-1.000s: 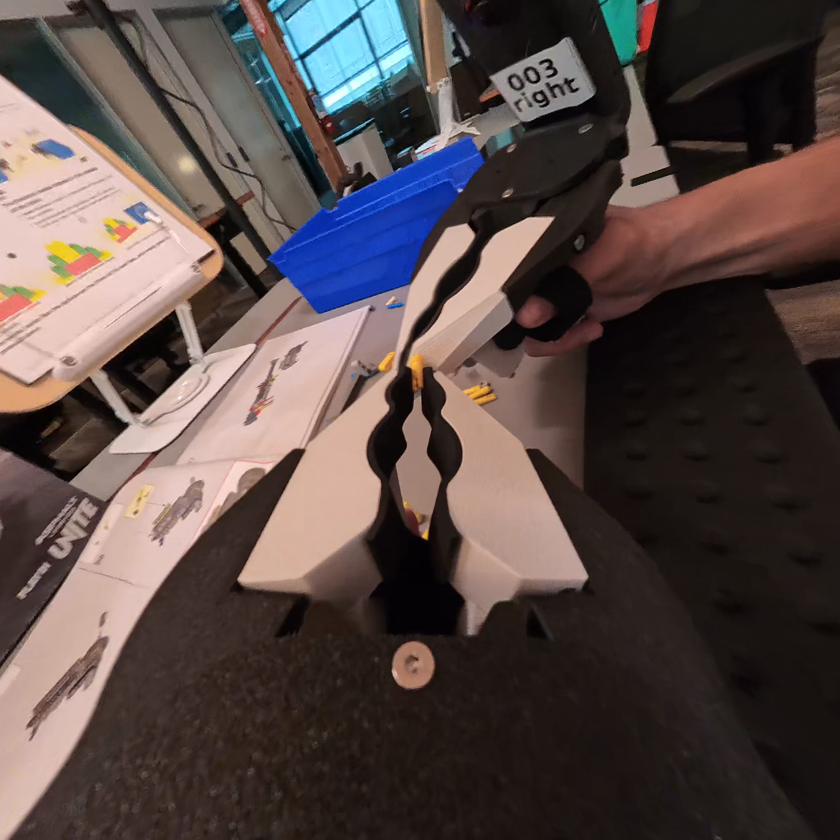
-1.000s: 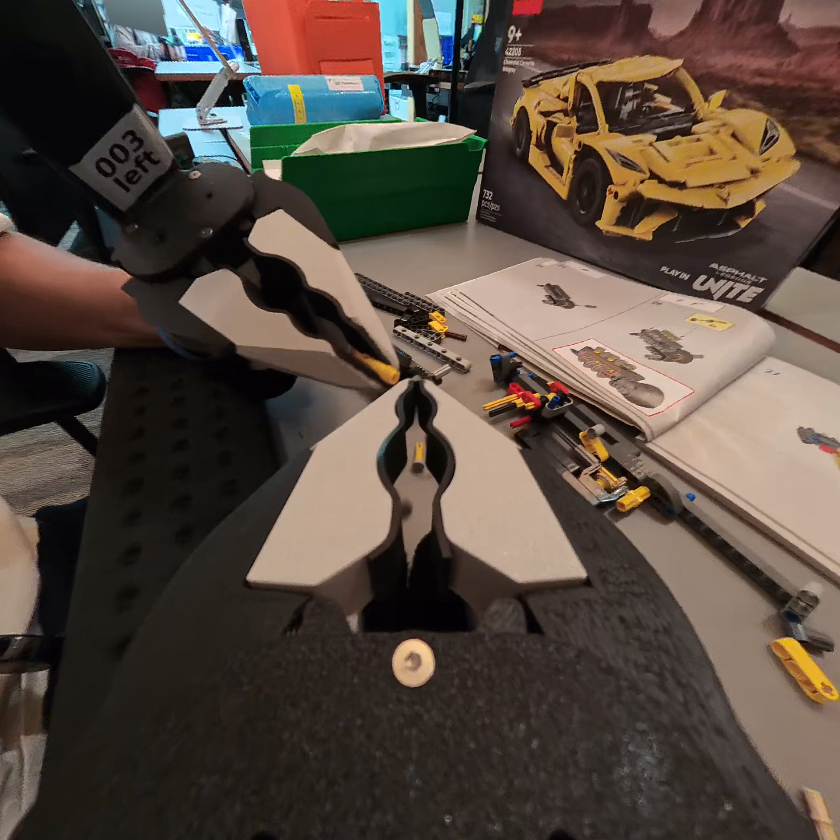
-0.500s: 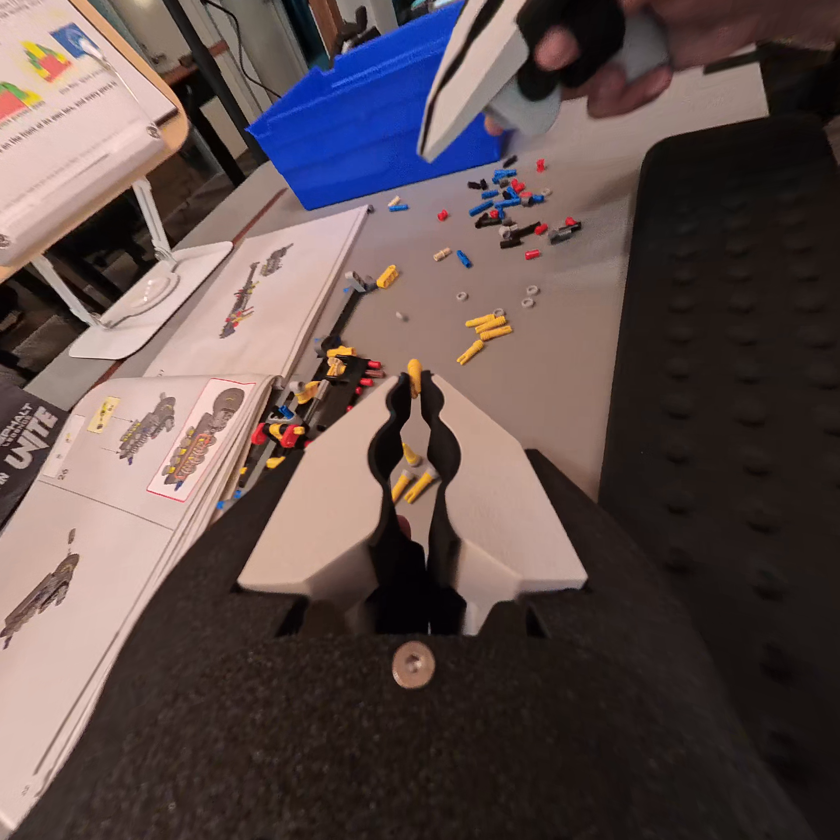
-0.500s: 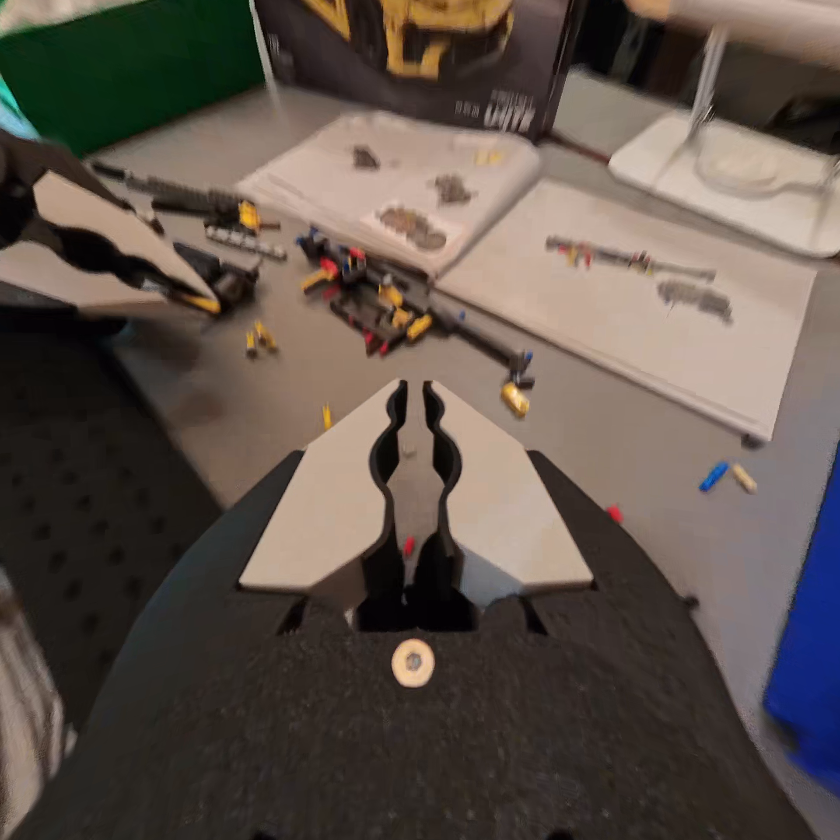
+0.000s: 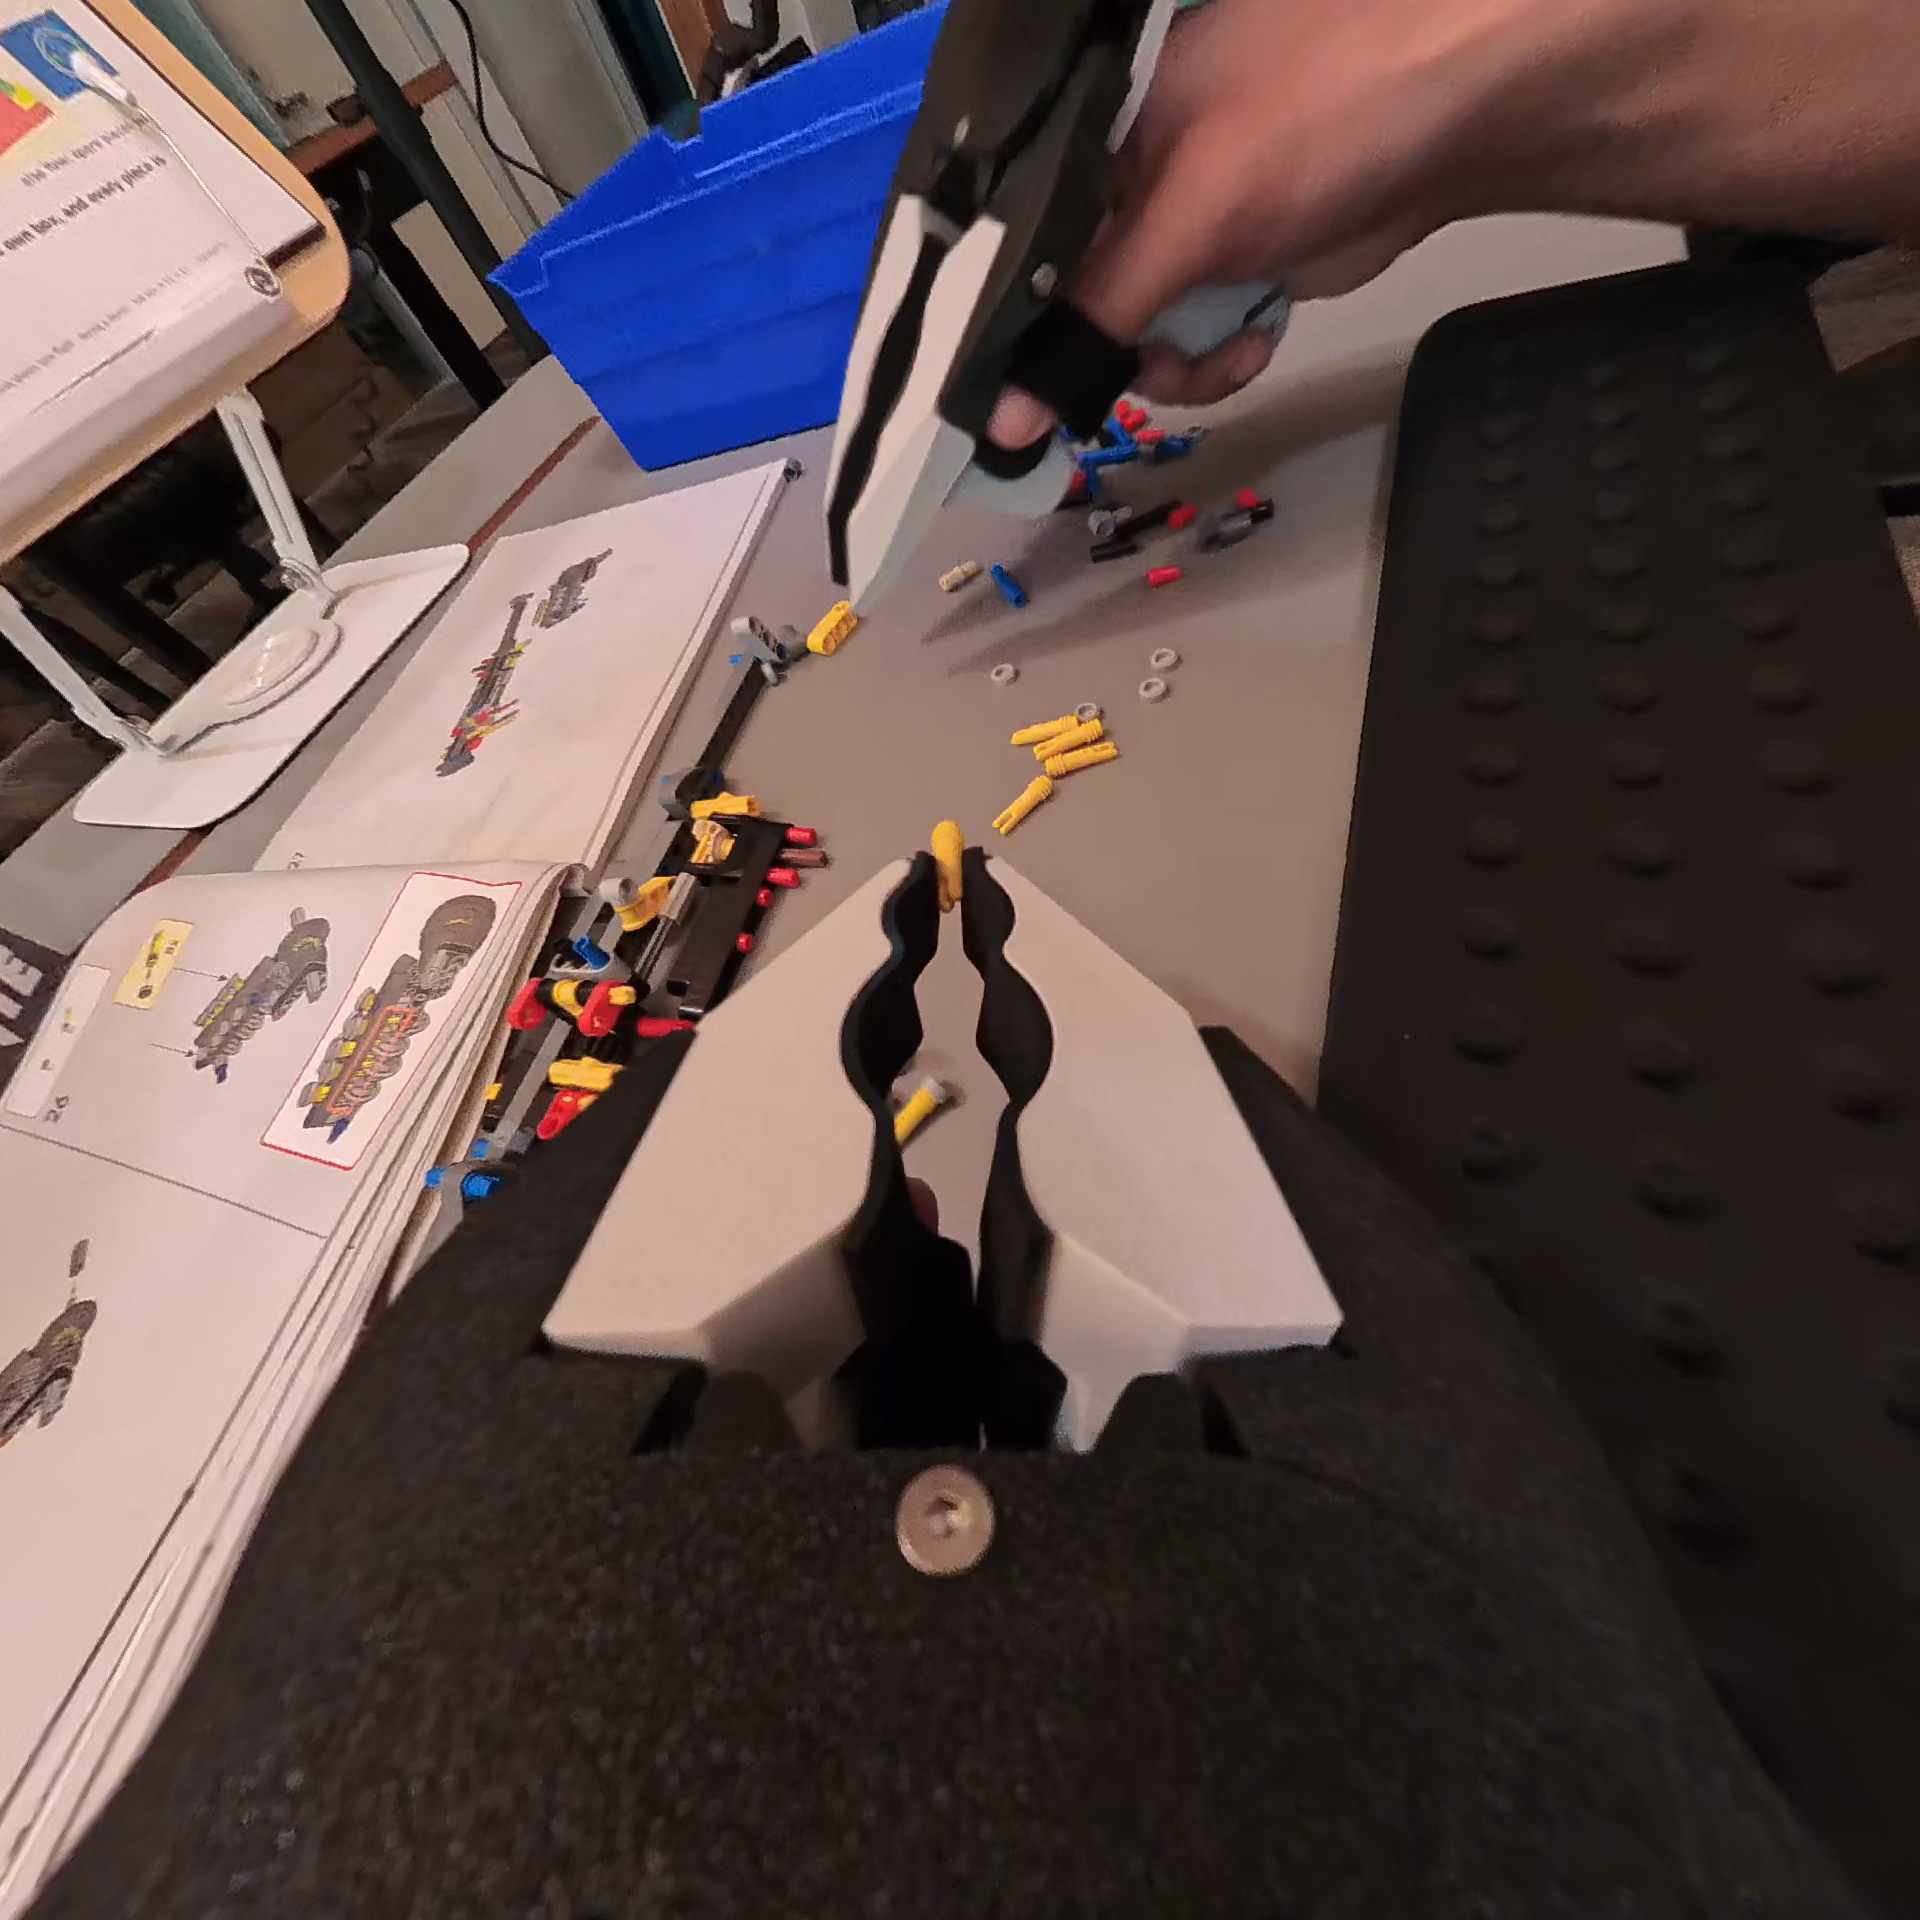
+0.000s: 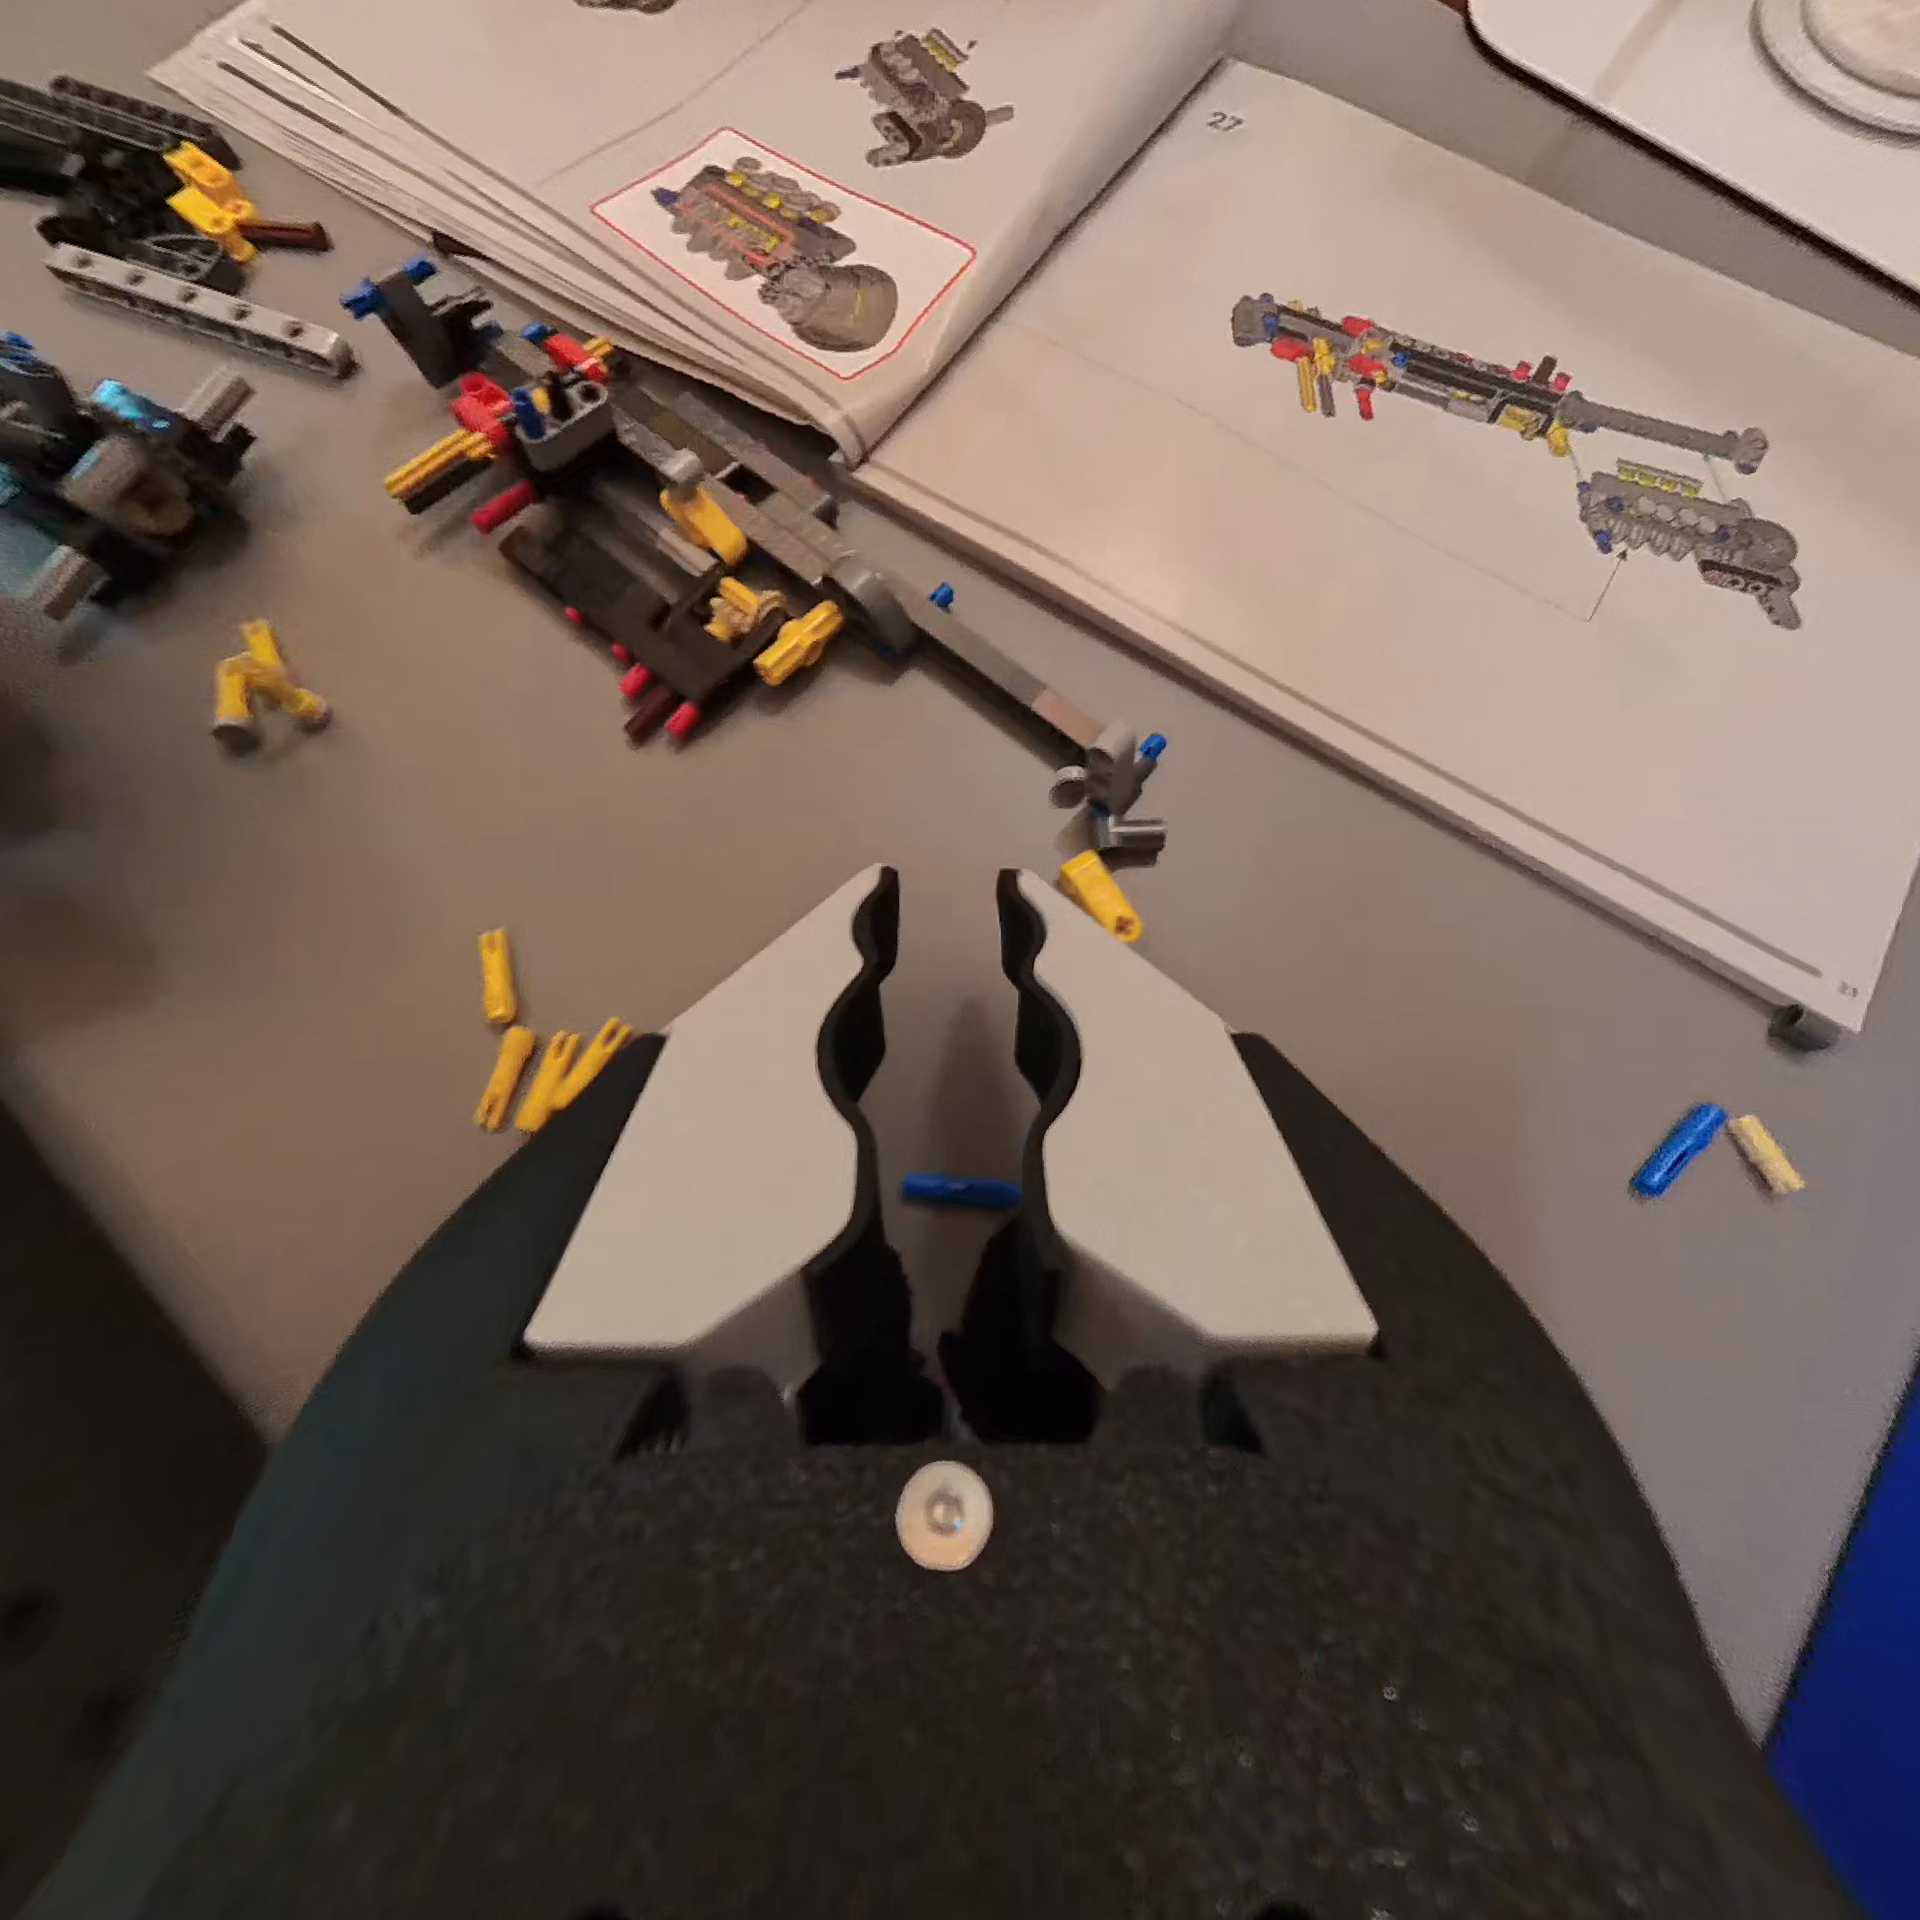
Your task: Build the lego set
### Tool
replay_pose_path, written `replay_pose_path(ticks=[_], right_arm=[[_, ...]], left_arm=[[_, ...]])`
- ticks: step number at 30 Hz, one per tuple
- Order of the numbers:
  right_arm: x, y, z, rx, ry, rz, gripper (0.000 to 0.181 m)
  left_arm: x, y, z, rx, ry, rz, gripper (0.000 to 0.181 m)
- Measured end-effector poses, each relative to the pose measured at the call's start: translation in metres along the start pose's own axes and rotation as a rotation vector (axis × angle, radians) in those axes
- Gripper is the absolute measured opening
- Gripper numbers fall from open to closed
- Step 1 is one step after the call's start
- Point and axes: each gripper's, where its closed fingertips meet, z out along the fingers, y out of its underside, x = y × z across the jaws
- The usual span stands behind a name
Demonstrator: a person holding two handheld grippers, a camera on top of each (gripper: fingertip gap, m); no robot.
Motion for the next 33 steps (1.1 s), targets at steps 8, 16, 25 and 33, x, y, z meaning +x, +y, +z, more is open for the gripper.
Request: replay_pose_path(ticks=[8,16,25,33], right_arm=[[0.008,-0.004,0.031,-0.047,0.028,-0.05,0.019],[-0.002,-0.005,0.04,-0.052,-0.019,-0.052,0.016],[-0.005,-0.015,0.048,-0.044,-0.06,-0.034,0.015],[-0.005,-0.014,0.058,-0.074,-0.051,-0.063,0.004]], left_arm=[[-0.001,0.0,-0.001,-0.003,-0.011,0.013,0.003],[0.001,0.001,0.0,-0.004,-0.003,0.024,0.003],[0.001,0.001,0.0,-0.002,0.002,0.022,0.003],[0.004,0.002,0.001,-0.007,0.007,0.041,0.003]])
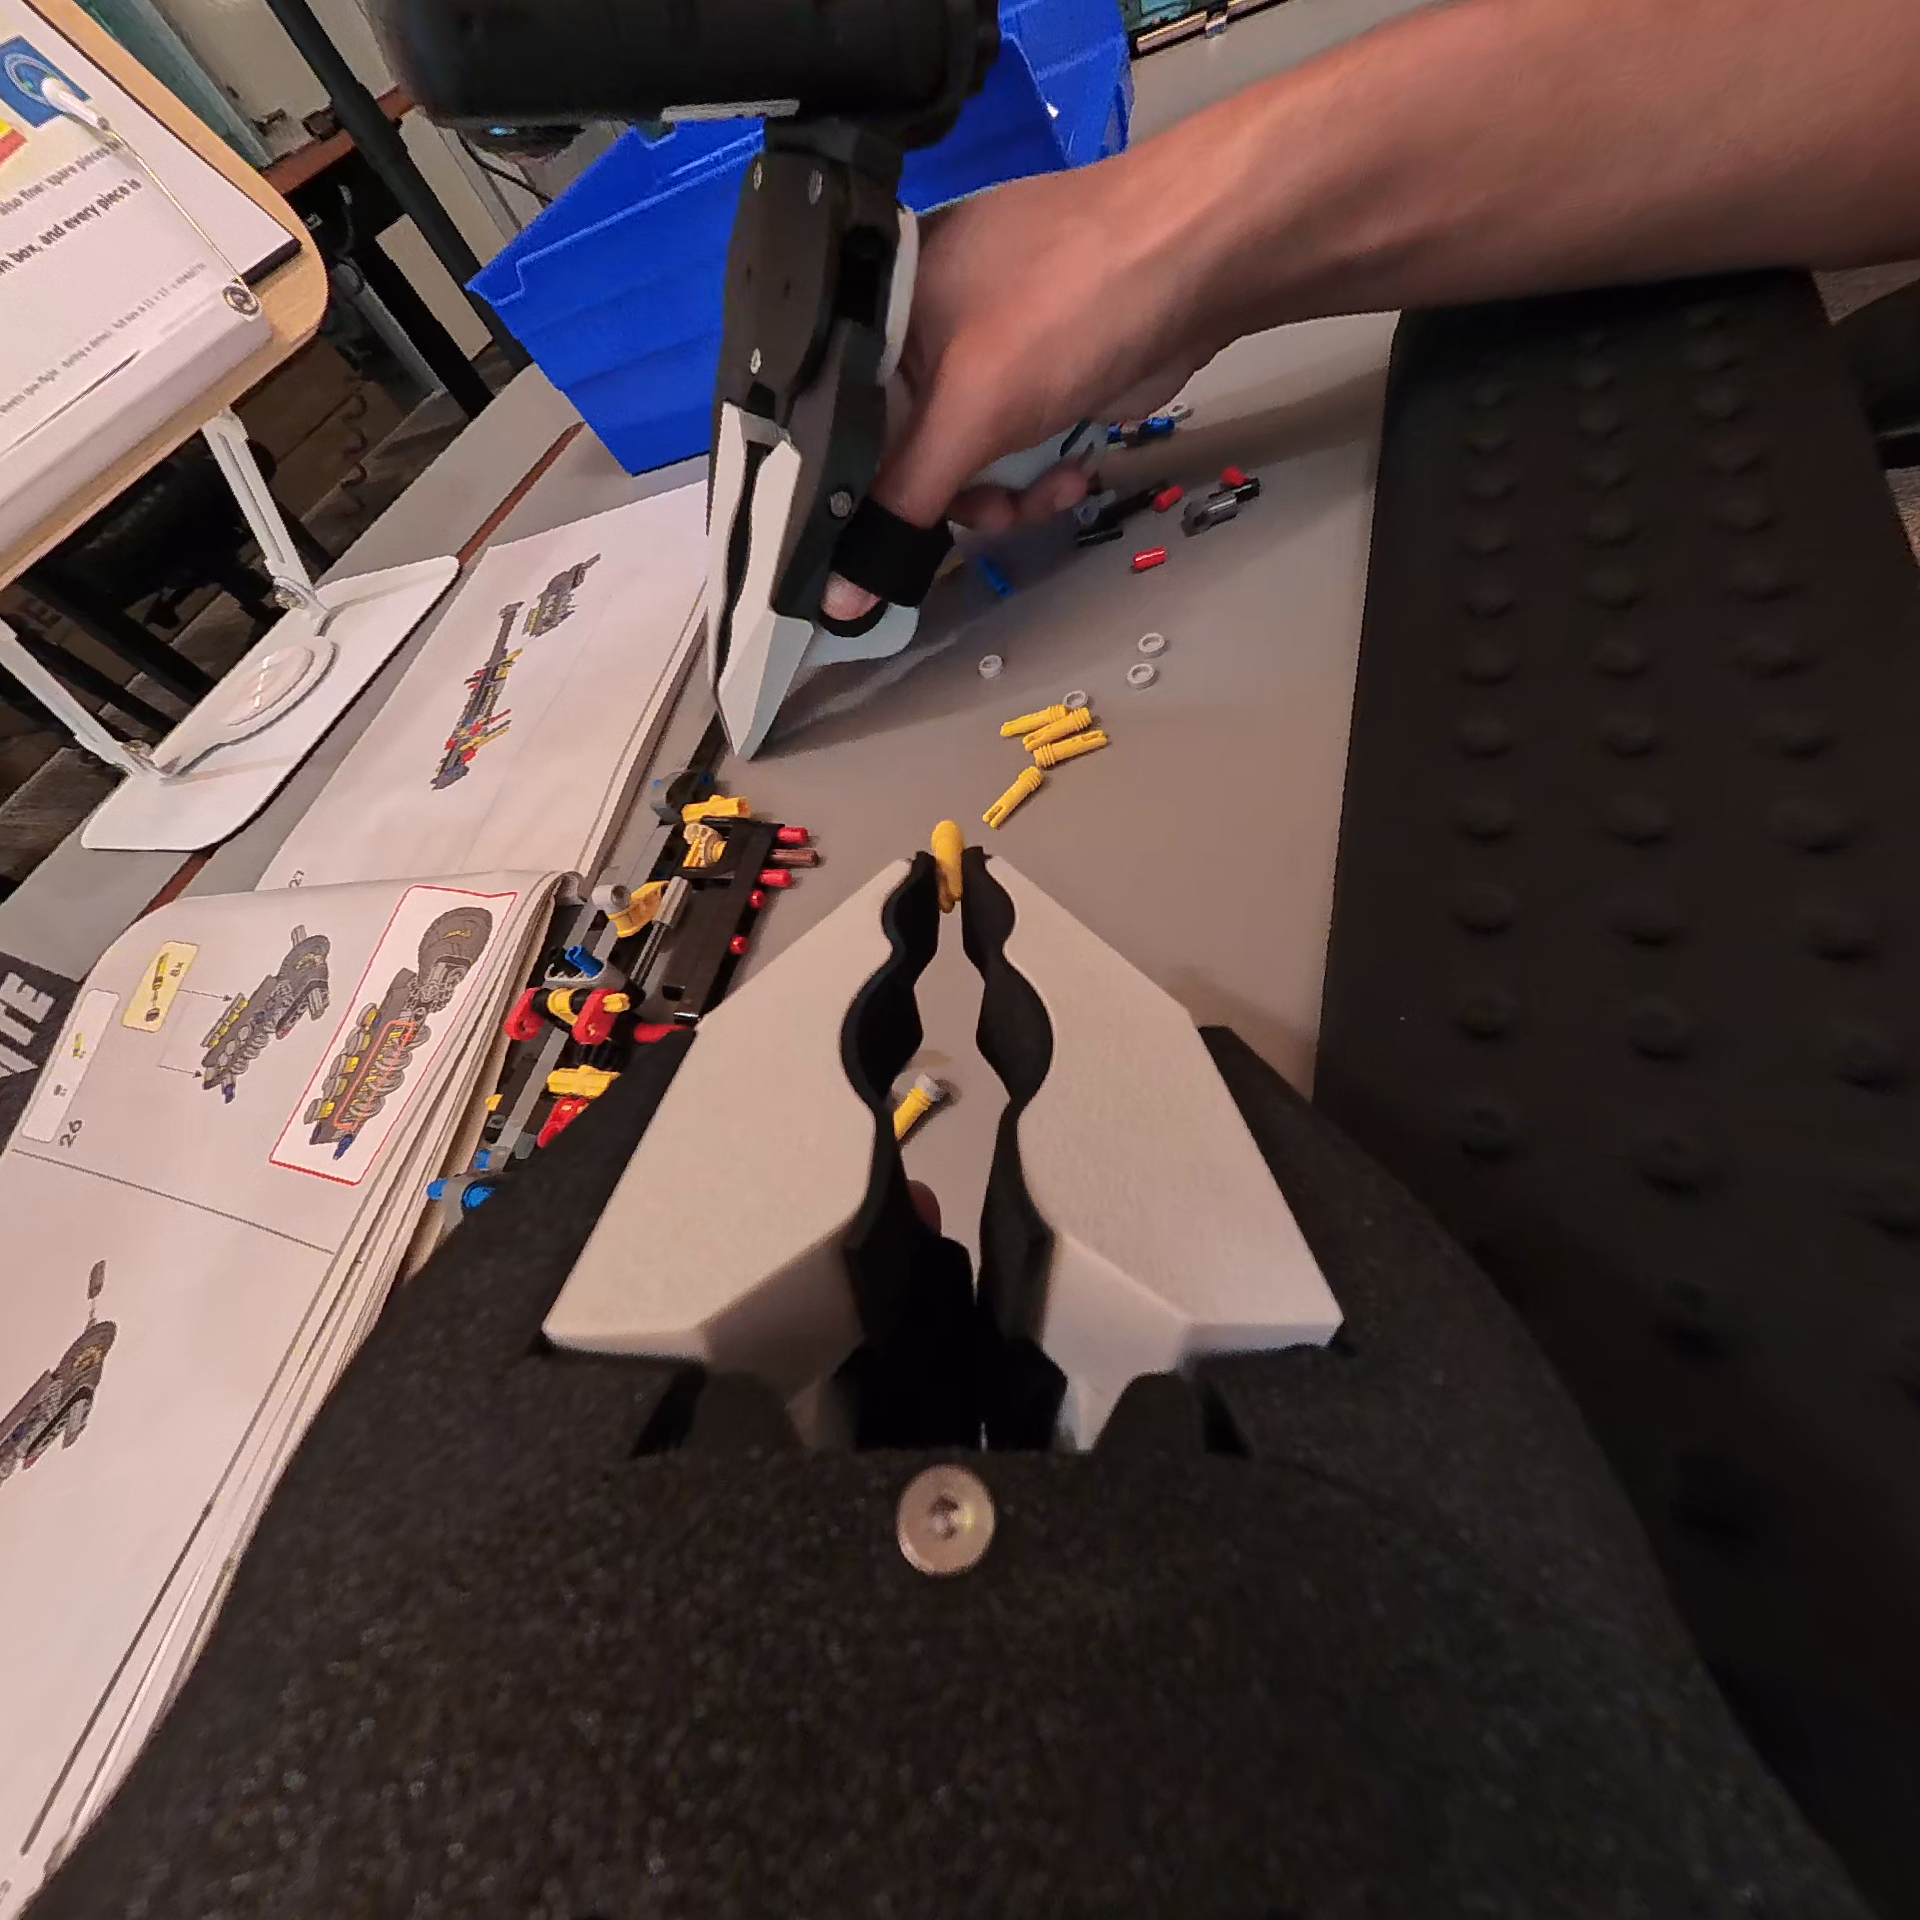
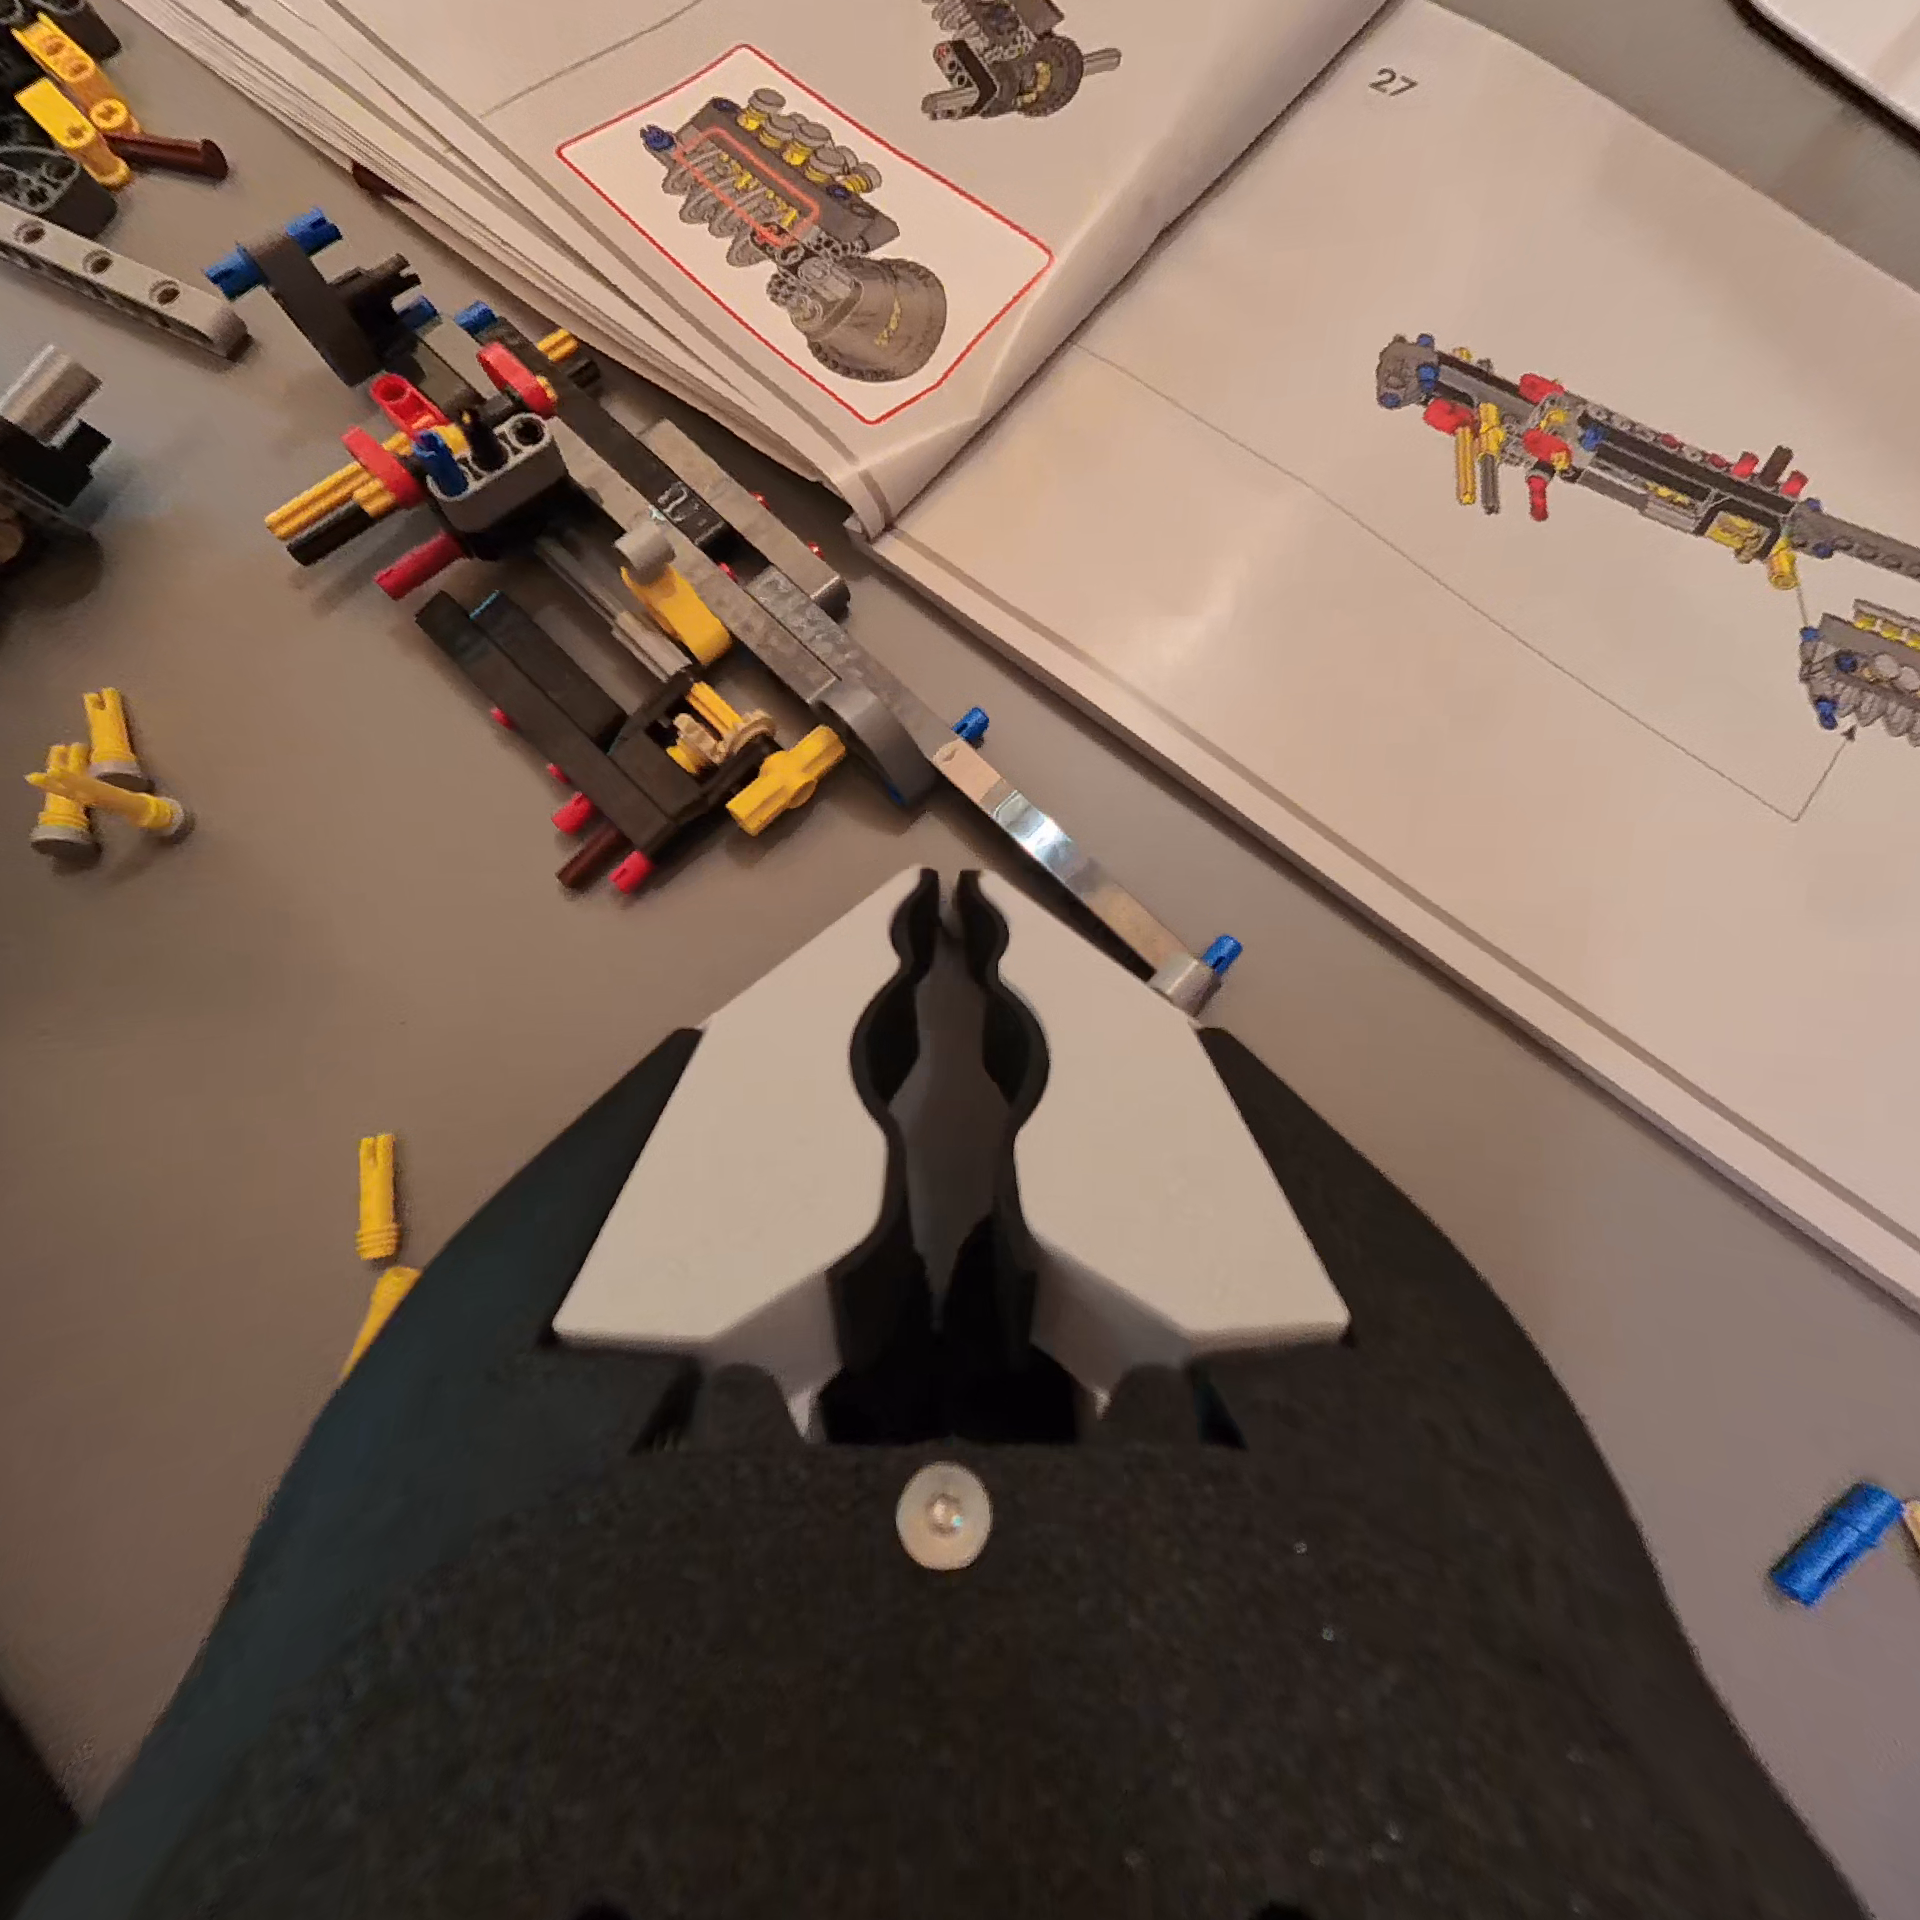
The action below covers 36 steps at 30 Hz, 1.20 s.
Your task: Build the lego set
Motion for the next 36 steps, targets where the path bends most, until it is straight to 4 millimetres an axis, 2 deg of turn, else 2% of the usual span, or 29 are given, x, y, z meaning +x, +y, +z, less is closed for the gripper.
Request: replay_pose_path(ticks=[6,12,17,26,31,33,36], right_arm=[[-0.003,0.008,-0.013,-0.001,-0.021,0.003,0.011],[0.0,0.018,-0.026,0.007,-0.012,-0.013,0.011],[-0.005,0.013,-0.02,0.023,-0.079,0.044,0.015],[-0.009,0.013,-0.011,-0.004,-0.07,-0.023,0.007],[-0.01,0.011,-0.011,0.003,-0.076,-0.032,0.006],[-0.031,-0.011,-0.024,0.133,-0.225,0.078,0.006],[-0.091,-0.068,-0.079,0.457,-0.701,0.341,0.006]], left_arm=[[0.0,0.0,0.0,-0.001,0.0,-0.001,0.003],[0.0,0.0,0.001,0.0,-0.002,0.008,0.003],[0.001,0.001,0.002,-0.007,0.001,0.011,0.003],[0.0,0.0,0.001,0.0,0.0,0.0,0.003],[-0.017,-0.008,-0.005,0.056,-0.059,-0.055,0.003],[-0.03,-0.016,-0.012,0.118,-0.11,-0.076,0.003],[-0.043,-0.03,-0.025,0.226,-0.173,-0.067,0.003]])
